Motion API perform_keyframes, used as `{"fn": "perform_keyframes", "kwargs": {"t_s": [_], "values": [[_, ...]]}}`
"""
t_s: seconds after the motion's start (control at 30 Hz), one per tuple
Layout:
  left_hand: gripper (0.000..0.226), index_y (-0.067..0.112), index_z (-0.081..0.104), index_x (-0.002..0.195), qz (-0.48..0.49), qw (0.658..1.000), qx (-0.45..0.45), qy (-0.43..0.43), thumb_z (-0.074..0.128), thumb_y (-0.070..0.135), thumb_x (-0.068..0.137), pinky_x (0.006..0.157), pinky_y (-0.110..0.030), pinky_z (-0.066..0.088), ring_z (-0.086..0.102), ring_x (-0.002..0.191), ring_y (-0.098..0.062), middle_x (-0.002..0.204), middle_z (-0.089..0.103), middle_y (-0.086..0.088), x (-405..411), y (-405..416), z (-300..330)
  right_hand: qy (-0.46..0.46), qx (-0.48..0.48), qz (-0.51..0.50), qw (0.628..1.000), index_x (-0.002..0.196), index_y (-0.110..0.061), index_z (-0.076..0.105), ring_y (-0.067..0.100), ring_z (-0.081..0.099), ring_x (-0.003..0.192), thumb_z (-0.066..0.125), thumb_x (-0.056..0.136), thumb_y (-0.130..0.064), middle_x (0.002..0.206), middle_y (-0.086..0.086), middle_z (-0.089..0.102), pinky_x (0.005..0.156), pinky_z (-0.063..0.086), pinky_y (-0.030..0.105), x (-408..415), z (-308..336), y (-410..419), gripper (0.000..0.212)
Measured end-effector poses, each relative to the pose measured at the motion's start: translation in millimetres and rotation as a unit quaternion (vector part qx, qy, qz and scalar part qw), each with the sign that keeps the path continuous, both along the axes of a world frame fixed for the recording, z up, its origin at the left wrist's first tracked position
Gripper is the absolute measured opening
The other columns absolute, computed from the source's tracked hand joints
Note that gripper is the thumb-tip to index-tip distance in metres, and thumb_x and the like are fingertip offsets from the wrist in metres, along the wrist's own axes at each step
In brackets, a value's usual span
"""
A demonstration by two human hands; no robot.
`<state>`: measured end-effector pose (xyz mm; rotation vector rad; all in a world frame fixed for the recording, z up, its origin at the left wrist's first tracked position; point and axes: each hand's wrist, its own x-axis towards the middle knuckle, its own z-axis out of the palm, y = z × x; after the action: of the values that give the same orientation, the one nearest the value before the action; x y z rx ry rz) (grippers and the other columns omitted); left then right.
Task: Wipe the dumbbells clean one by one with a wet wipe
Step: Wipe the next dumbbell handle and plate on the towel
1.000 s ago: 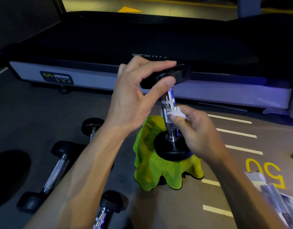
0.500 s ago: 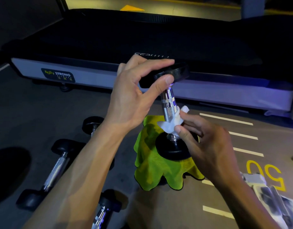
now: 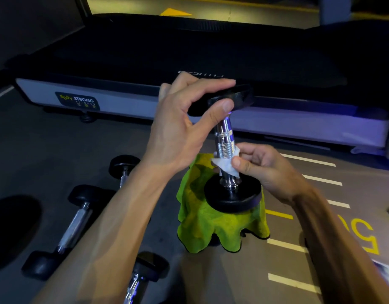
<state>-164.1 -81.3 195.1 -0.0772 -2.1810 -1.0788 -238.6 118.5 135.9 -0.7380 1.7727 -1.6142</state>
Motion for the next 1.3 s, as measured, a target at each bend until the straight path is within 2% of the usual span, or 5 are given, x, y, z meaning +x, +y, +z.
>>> {"fn": "perform_keyframes", "kwargs": {"t_s": [0.43, 0.73, 0.97, 1.13, 1.3], "values": [[0.027, 0.038, 0.073, 0.125, -0.002, 1.000, -0.001, 0.005, 0.070, 0.042, 0.098, 0.095, -0.021, 0.035, 0.052, 0.104, -0.011, 0.101, 0.056, 0.021, -1.6, 8.6, 2.6, 0.357, 0.266, -0.283, 0.849, 0.107, -0.022, 0.059, 0.041, 0.069, 0.086, 0.068, 0.094, -0.052, 0.088, 0.007, 0.077, 0.070, 0.053, 0.045, 61.6, 0.9, -34.4, 0.034], [0.025, 0.041, 0.070, 0.124, -0.020, 1.000, -0.006, 0.006, 0.069, 0.040, 0.099, 0.095, -0.023, 0.033, 0.051, 0.102, 0.001, 0.104, 0.059, 0.019, -3.5, 6.5, 3.7, -0.057, -0.036, 0.012, 0.998, 0.122, 0.002, 0.065, 0.026, 0.078, 0.095, 0.069, 0.089, -0.014, 0.107, 0.018, 0.079, 0.083, 0.063, 0.032, -6.4, 4.3, -5.6, 0.037], [0.024, 0.039, 0.070, 0.123, -0.014, 1.000, 0.000, 0.006, 0.070, 0.038, 0.099, 0.095, -0.030, 0.035, 0.051, 0.102, 0.006, 0.102, 0.059, 0.021, -3.5, 3.9, 4.4, 0.070, 0.017, -0.102, 0.992, 0.115, -0.017, 0.070, 0.021, 0.078, 0.094, 0.081, 0.090, -0.030, 0.101, 0.002, 0.081, 0.086, 0.061, 0.038, 20.3, 2.9, -14.8, 0.031], [0.025, 0.041, 0.070, 0.122, -0.013, 1.000, 0.007, 0.000, 0.072, 0.040, 0.097, 0.095, -0.021, 0.033, 0.051, 0.104, 0.001, 0.103, 0.058, 0.021, 0.3, 6.1, 4.0, 0.363, 0.328, -0.224, 0.843, 0.115, -0.017, 0.056, 0.041, 0.067, 0.096, 0.062, 0.099, -0.049, 0.100, 0.010, 0.076, 0.068, 0.034, 0.038, 64.2, 11.0, -33.3, 0.036], [0.026, 0.039, 0.071, 0.123, -0.024, 1.000, -0.001, -0.001, 0.071, 0.041, 0.098, 0.095, -0.018, 0.031, 0.052, 0.104, -0.001, 0.104, 0.059, 0.019, -0.4, 3.1, 5.8, 0.223, 0.163, -0.185, 0.943, 0.099, -0.021, 0.066, 0.031, 0.074, 0.086, 0.072, 0.086, -0.058, 0.087, 0.004, 0.078, 0.080, 0.058, 0.050, 37.7, 9.5, -20.7, 0.040]]}}
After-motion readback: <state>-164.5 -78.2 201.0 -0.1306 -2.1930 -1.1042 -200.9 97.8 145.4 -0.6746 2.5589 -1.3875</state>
